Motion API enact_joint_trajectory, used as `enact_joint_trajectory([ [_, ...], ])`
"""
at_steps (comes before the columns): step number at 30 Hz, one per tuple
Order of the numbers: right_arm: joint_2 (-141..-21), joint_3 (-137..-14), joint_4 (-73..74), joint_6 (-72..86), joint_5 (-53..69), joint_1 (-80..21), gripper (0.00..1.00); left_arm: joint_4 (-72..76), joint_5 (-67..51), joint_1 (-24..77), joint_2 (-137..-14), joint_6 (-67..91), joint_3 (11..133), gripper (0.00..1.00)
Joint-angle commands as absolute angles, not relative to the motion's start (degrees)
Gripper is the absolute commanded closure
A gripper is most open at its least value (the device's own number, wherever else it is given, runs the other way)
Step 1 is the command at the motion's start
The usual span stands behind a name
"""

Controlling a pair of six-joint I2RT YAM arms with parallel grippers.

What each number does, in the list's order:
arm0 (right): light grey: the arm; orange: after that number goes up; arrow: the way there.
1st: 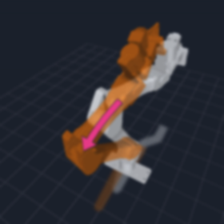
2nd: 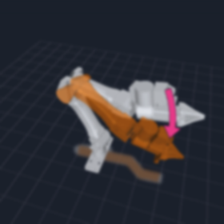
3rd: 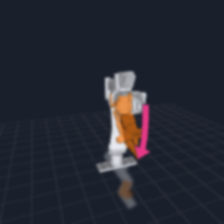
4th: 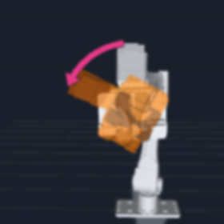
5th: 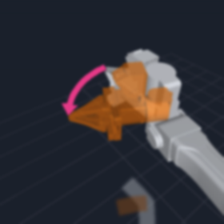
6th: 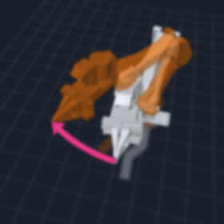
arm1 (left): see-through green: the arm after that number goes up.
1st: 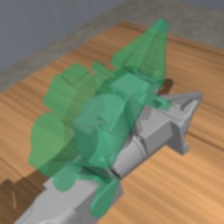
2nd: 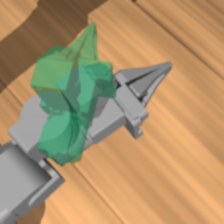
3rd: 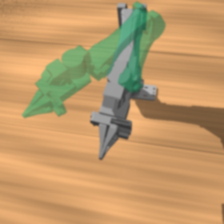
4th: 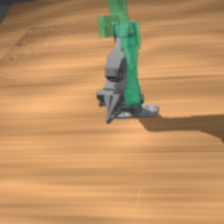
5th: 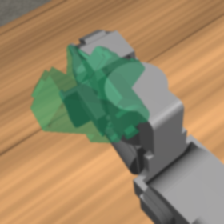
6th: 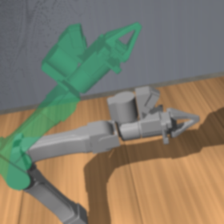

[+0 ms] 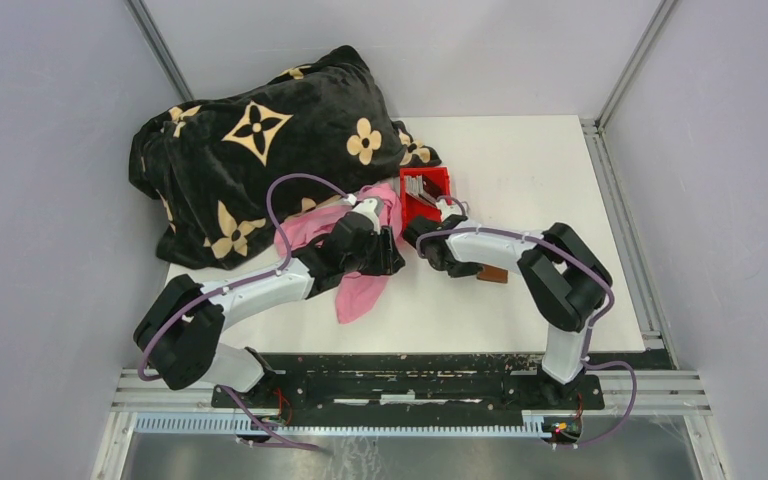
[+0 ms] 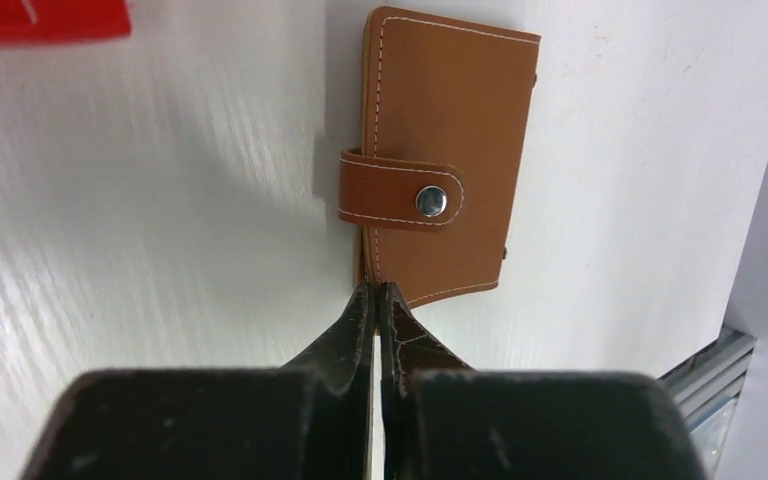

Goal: Put the credit cards into the card holder
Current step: Pick up the card holder from the center of the board.

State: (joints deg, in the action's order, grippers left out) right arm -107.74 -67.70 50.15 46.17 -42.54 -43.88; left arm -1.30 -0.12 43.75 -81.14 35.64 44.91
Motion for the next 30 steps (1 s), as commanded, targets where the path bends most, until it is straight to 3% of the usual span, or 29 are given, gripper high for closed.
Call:
enact_joint_trajectory([
  [1, -101.6, -65.6, 47.3, 41.3, -39.6, -45.9, 0.99, 0.7, 1.0, 44.5, -79.4, 37.4, 46.9, 0.46],
  [9, -95.7, -65.8, 48.5, 36.4, -33.6, -50.2, 0.99, 0.2, 2.9, 44.9, -78.4, 37.9, 46.9, 0.46],
  [21, -82.1, -64.0, 39.8, 43.1, -9.0, -49.8, 0.99, -0.2, 4.7, 45.5, -77.3, 38.4, 46.6, 0.46],
  [30, -76.3, -49.7, 25.4, 53.0, 5.3, -42.4, 0.99, -0.1, 4.9, 47.1, -79.0, 38.3, 46.5, 0.46],
])
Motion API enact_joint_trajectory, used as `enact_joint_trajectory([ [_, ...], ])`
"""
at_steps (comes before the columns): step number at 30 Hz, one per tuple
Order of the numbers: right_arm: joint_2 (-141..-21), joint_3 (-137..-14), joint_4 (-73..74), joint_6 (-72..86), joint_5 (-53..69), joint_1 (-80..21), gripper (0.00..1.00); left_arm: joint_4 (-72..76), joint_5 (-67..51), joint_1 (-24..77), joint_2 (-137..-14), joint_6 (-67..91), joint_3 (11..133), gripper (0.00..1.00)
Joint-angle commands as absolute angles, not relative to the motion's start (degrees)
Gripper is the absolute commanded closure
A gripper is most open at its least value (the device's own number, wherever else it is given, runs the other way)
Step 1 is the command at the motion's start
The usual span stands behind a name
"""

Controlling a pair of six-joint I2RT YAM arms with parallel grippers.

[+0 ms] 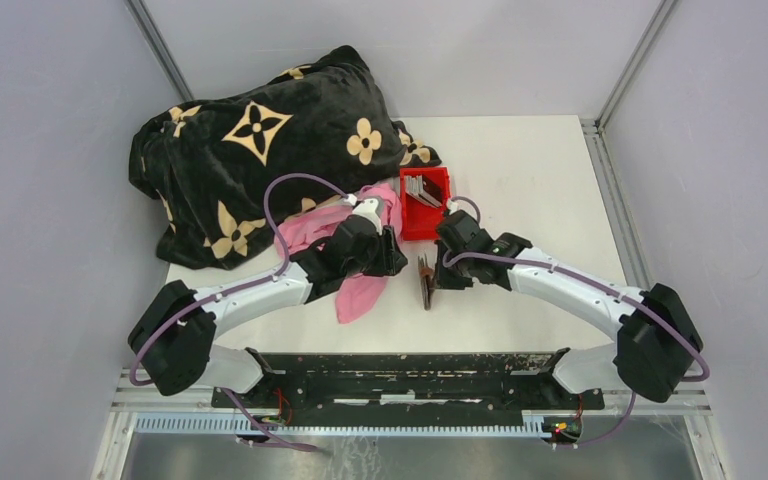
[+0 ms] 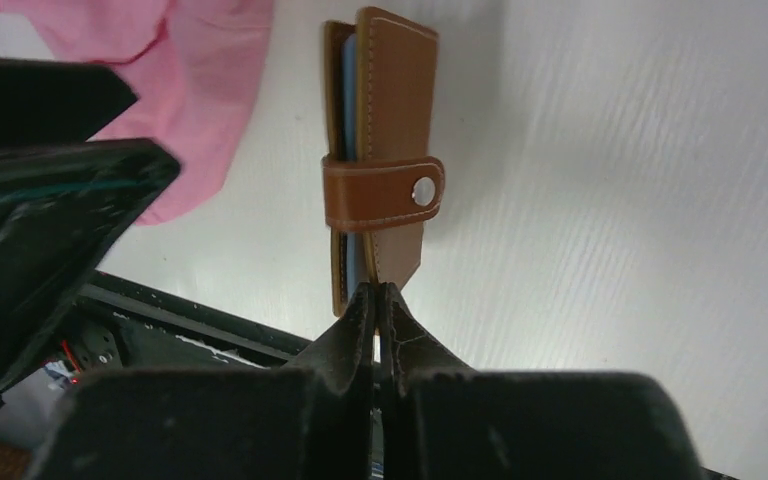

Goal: Put the credit cards into the card holder
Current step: Pick up the card holder from the center of the board.

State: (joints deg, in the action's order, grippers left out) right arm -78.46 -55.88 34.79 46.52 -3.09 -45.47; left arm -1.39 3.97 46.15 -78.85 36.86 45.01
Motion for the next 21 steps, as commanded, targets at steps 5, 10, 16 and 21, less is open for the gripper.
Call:
enact_joint_trajectory([
  [5, -75.9, -41.5, 15.9, 57.7, 11.0, -39.1, 0.99, -0.1, 4.9, 48.0, -80.4, 38.1, 46.9, 0.46],
  [10, -75.9, -39.5, 14.3, 57.8, 12.3, -37.5, 0.99, 0.0, 4.6, 48.6, -81.8, 37.9, 48.1, 0.46],
  [16, -76.6, -39.5, 15.2, 56.1, 12.1, -36.2, 0.99, 0.1, 3.6, 49.5, -83.8, 37.6, 49.1, 0.46],
  [21, -77.1, -39.8, 16.8, 53.9, 11.4, -35.4, 0.99, 0.1, 3.3, 50.4, -85.1, 37.4, 49.7, 0.47],
])
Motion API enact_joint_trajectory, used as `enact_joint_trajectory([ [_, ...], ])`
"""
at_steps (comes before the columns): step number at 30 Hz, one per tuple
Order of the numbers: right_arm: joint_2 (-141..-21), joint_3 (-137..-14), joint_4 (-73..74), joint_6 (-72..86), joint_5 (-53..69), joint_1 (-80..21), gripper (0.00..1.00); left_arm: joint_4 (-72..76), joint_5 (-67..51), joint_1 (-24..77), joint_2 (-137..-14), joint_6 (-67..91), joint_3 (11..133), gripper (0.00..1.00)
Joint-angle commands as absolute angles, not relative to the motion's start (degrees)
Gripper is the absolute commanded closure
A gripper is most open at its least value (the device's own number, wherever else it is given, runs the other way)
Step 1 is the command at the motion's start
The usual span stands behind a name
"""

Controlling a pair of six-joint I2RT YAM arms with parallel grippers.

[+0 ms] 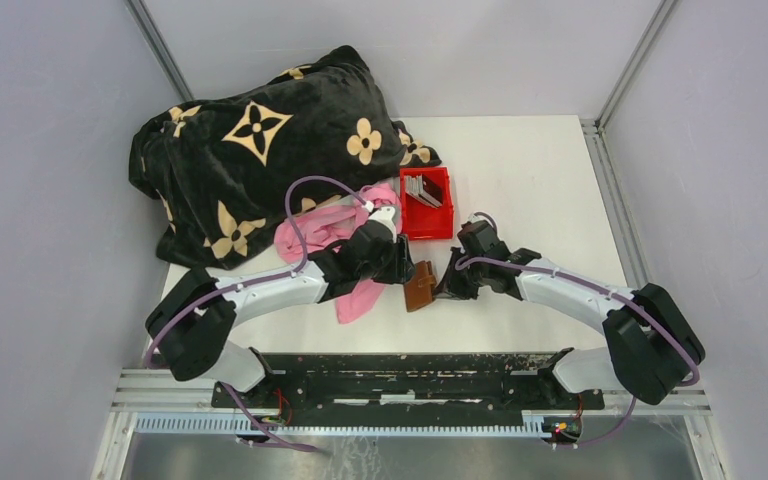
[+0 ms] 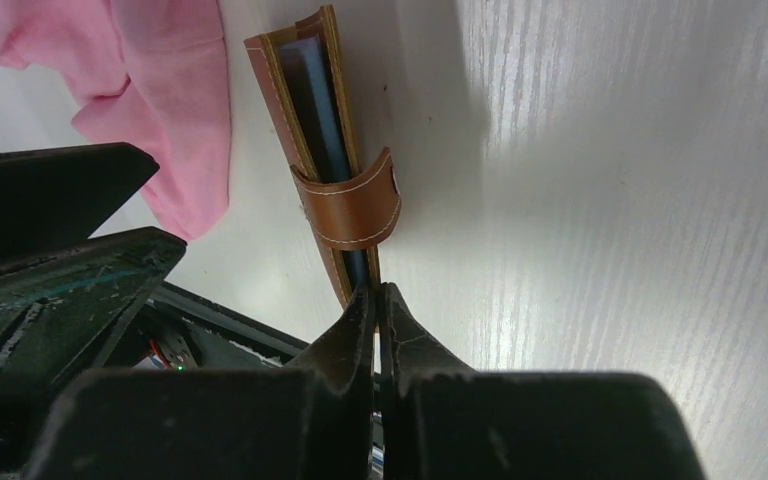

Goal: Put the credit cards into the card holder
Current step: Pick up the card holder from the center of the board.

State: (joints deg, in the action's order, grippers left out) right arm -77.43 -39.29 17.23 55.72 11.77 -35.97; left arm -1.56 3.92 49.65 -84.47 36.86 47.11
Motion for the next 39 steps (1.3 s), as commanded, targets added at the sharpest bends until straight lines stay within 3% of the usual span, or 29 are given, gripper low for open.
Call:
enact_joint_trajectory([
  [1, -77.1, -40.0, 17.1, 53.5, 11.3, -35.4, 0.99, 0.2, 3.2, 50.6, -85.3, 37.4, 49.8, 0.47],
  [20, -75.8, -47.7, 27.3, 43.0, 9.6, -35.4, 0.99, -6.8, 2.5, 52.6, -95.7, 33.7, 63.0, 0.46],
  [39, -75.6, -50.9, 31.3, 38.4, 9.7, -35.4, 0.99, -12.0, 6.0, 52.6, -97.9, 34.2, 64.2, 0.46],
])
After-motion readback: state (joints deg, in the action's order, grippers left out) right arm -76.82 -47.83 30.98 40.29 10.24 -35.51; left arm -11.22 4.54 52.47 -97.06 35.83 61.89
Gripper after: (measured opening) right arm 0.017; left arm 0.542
